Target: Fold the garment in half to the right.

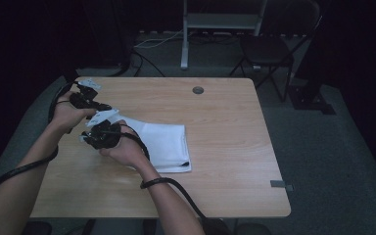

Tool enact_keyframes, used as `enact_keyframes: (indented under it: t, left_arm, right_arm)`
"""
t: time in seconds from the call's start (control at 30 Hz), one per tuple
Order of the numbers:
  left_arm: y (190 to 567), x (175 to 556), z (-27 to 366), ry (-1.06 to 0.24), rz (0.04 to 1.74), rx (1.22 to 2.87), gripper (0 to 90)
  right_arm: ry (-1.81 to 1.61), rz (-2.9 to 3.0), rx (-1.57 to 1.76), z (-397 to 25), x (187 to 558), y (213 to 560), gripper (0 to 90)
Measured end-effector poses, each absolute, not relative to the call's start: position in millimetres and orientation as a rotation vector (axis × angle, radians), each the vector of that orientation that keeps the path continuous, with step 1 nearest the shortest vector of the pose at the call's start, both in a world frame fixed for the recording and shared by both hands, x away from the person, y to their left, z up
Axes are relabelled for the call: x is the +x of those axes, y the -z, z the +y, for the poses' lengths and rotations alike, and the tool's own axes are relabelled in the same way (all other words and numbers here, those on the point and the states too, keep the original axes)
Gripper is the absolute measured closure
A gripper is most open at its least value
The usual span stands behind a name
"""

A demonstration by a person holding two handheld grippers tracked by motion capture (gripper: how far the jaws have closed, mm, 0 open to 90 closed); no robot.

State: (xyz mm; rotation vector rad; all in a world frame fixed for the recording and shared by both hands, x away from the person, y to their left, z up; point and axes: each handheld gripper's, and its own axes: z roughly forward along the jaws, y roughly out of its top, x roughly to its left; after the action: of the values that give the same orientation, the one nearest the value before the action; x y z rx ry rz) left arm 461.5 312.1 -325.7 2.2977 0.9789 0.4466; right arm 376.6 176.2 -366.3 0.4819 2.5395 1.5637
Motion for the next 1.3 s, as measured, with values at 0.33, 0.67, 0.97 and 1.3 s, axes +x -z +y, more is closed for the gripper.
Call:
enact_keyframes:
  t: [0.33,0.67,0.97,1.3]
  left_arm:
    - [316.6,459.9,308.9,-0.473,0.978,2.322,86.1]
    - [310.6,460.3,308.2,-0.497,0.986,2.342,86.2]
    - [300.7,460.2,297.9,-0.518,0.971,2.361,86.2]
    - [291.6,460.0,291.0,-0.526,0.955,2.376,86.2]
  right_arm:
    - [-1.649,2.506,0.495,169.1,376.9,356.2,80.6]
    - [-1.688,2.498,0.496,166.5,377.1,349.9,80.5]
    - [-1.724,2.477,0.497,162.3,375.4,343.8,80.5]
    - [-1.761,2.443,0.508,152.1,376.1,336.6,80.4]
